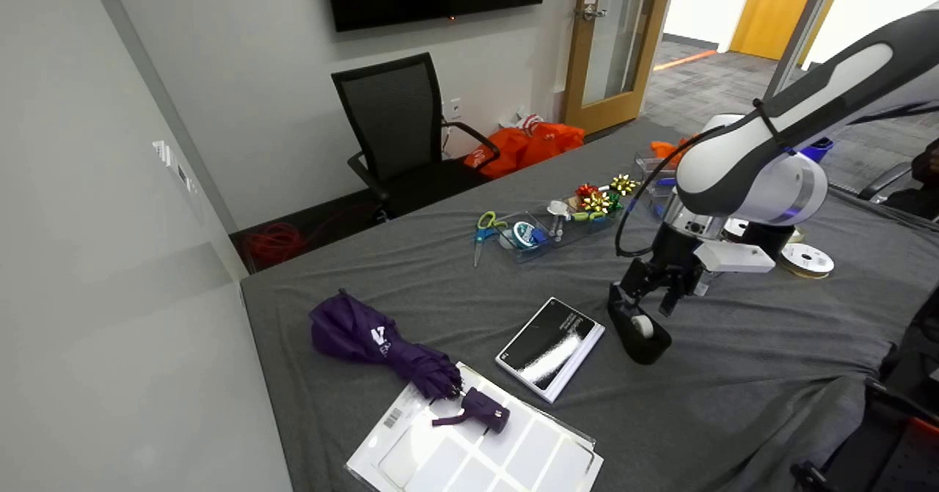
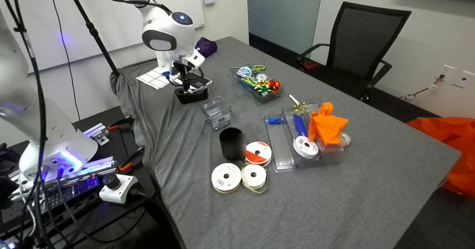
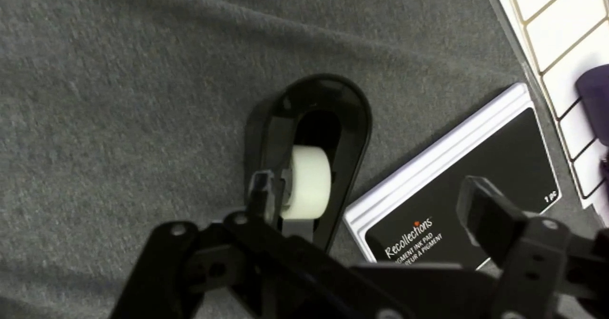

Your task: Put the black masking tape dispenser on the black object on the left

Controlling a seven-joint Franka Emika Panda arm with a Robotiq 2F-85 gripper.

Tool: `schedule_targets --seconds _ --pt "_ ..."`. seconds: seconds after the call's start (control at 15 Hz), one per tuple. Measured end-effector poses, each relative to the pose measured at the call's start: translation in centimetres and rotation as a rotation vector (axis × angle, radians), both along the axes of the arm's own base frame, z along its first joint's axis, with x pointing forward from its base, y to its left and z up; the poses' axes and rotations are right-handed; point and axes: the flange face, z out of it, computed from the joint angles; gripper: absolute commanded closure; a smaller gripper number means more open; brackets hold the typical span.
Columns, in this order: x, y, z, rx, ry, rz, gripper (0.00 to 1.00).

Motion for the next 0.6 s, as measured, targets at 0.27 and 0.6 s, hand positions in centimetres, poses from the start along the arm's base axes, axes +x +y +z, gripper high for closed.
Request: schedule_targets --seconds 0.27,0.6 --pt "0.1 -0.4 -1.2 -0.068 0.054 -0.037 0.00" --pt "1.0 0.0 -2.8 -0.137 0.088 -0.034 0.00"
